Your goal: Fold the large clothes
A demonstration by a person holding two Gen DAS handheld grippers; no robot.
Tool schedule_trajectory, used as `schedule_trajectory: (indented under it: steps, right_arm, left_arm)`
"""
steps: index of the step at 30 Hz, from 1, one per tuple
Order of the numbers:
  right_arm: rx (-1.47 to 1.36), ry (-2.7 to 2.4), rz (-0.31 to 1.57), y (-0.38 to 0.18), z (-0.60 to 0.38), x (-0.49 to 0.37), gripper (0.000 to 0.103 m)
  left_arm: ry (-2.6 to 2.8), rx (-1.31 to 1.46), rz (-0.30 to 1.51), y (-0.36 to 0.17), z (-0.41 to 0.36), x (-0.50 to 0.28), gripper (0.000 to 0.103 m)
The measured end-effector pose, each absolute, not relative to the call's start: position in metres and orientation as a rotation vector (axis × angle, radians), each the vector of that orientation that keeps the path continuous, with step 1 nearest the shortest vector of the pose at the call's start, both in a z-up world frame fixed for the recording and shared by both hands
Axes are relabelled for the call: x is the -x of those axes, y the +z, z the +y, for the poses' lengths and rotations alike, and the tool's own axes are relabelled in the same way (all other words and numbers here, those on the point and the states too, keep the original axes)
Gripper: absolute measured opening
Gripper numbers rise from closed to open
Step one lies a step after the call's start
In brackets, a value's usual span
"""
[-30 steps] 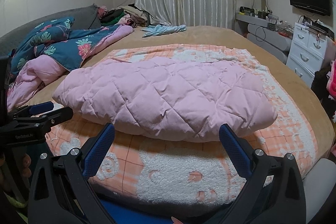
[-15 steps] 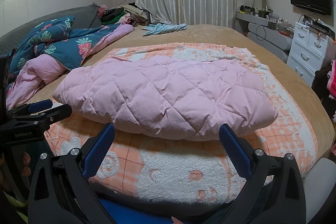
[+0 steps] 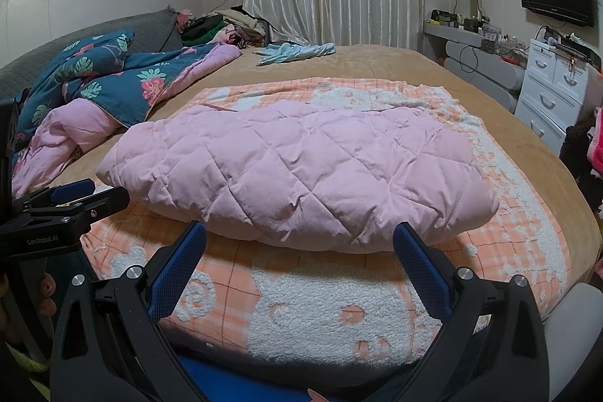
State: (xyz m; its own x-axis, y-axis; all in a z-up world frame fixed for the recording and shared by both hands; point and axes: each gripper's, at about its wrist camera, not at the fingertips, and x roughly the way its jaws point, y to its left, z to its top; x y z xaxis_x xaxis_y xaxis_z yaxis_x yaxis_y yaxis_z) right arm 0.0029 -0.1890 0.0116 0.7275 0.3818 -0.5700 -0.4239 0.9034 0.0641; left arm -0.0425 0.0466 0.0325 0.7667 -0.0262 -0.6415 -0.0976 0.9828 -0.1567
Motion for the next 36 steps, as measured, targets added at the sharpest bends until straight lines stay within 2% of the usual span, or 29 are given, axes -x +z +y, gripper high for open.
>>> schedule_trajectory:
  steps: [36]
  right_arm:
    - [0.075,0.447,0.605,0.014,-0.1846,0.0004,0.099]
  left_arm:
    - [0.046,0.176,0.692,0.0382,0.0538,0.0441,0.094]
